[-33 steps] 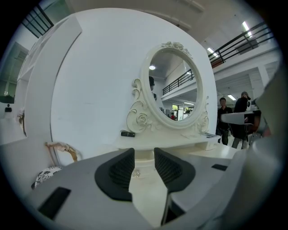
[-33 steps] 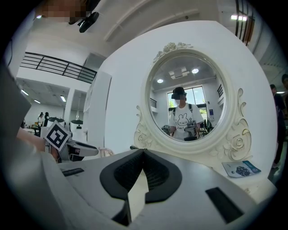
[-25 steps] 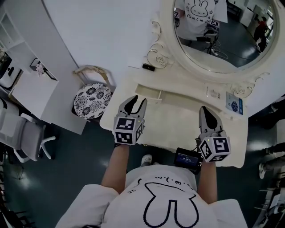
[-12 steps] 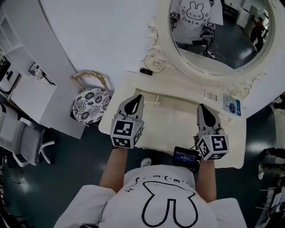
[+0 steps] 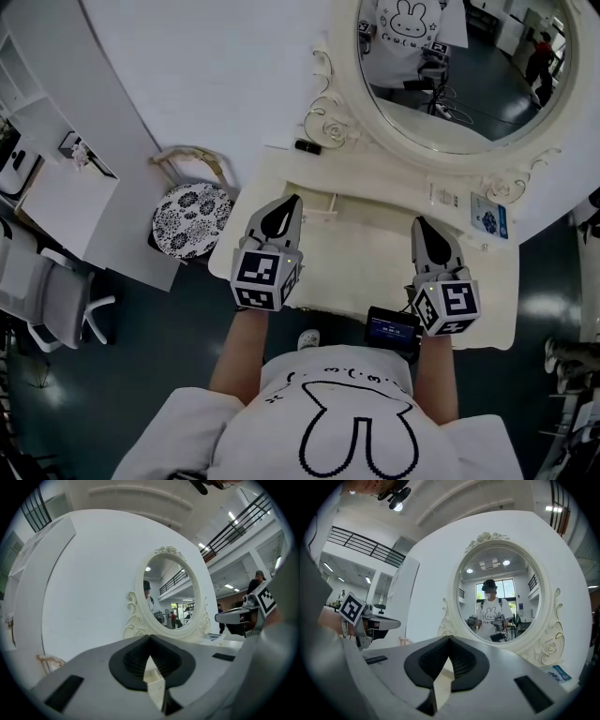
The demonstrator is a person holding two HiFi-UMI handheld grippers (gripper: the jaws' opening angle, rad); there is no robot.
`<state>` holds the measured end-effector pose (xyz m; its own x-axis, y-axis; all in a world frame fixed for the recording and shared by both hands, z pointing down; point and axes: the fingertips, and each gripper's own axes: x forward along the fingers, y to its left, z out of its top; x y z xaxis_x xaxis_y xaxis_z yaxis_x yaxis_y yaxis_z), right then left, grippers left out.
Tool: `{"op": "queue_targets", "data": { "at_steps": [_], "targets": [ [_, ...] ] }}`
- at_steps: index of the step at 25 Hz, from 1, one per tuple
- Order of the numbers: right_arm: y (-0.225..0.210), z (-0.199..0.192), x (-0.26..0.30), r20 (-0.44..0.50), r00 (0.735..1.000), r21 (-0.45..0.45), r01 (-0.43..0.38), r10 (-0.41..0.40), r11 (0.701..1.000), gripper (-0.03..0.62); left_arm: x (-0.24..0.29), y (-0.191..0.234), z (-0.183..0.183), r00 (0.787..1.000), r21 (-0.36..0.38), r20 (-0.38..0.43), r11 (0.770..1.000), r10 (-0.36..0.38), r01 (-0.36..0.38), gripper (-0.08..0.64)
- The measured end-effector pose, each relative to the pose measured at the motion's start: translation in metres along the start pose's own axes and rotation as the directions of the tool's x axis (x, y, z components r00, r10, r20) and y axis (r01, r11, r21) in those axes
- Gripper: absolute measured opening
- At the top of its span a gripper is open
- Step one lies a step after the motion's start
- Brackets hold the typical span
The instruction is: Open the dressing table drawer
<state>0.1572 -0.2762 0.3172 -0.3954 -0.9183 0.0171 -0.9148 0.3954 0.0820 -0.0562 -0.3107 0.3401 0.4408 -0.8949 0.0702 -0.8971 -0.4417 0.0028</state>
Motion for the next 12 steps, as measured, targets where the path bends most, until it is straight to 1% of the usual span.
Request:
{"op": "queue_targets", "data": {
  "at_steps": [12],
  "targets": [
    [0.0027, -0.0008, -0.0047, -0.013, 1.000, -0.010, -0.011, 0.011, 1.000, 0.014, -0.0037, -0.0081, 0.0031, 1.000, -0.005, 0.011, 1.000, -0.002, 0.002, 0.012]
  ]
}}
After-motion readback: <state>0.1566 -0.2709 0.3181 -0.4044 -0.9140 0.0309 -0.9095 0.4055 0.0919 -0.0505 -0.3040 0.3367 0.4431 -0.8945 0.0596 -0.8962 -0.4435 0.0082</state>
